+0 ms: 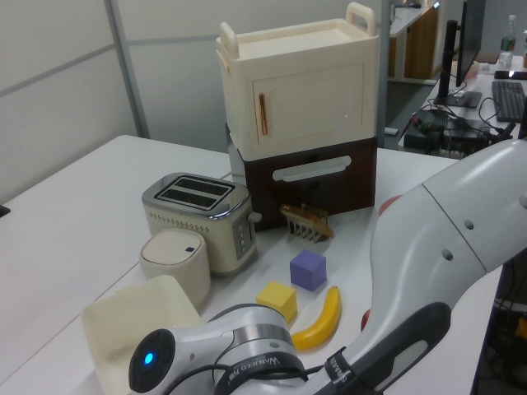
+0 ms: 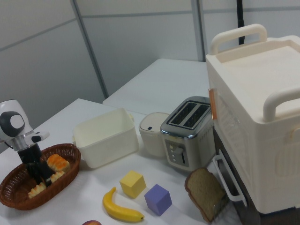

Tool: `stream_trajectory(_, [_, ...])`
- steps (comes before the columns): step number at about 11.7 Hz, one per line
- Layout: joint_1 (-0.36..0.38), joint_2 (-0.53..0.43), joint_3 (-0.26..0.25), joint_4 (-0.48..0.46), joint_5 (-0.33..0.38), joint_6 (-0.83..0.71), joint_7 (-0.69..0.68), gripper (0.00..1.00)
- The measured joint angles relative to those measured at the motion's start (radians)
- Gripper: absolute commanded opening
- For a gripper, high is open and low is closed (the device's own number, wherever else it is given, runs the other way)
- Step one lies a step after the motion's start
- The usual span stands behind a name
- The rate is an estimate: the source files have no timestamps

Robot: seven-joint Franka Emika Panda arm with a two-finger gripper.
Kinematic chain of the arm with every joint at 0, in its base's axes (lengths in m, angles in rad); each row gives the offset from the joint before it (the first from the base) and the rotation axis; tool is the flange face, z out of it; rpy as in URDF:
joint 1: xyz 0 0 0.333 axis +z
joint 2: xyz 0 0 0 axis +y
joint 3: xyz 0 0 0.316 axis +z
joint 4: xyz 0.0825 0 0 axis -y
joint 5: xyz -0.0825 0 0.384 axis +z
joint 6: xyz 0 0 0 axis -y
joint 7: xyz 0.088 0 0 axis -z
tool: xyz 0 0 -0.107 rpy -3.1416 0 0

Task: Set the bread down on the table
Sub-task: 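Lower the gripper and grasp the long bread roll in the basket, then lift the bread roll out and carry it beside the banana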

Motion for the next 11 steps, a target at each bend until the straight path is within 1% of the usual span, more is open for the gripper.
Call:
stream_trajectory(1, [-0.001,0.001,-0.003,0.002,-0.007,0.001,0.000,0.30])
stream_trajectory(4, [-0.006,-0.004,-0.013,0.016,-0.008,0.000,0.000,0.30])
stream_trajectory(6, [-0.018,-0.033,-0.020,0.031,-0.008,-0.015,-0.014,0.30])
stream_trajectory(8, [-0.044,-0.070,-0.025,0.055,-0.008,-0.065,-0.045,0.31])
stream_trajectory(9, [-0.069,-0.091,-0.029,0.072,-0.008,-0.091,-0.076,0.32])
stream_trajectory(10, [-0.094,-0.111,-0.042,0.083,-0.008,-0.106,-0.115,0.33])
stream_trajectory(11, [-0.126,-0.130,-0.056,0.086,-0.008,-0.123,-0.173,0.36])
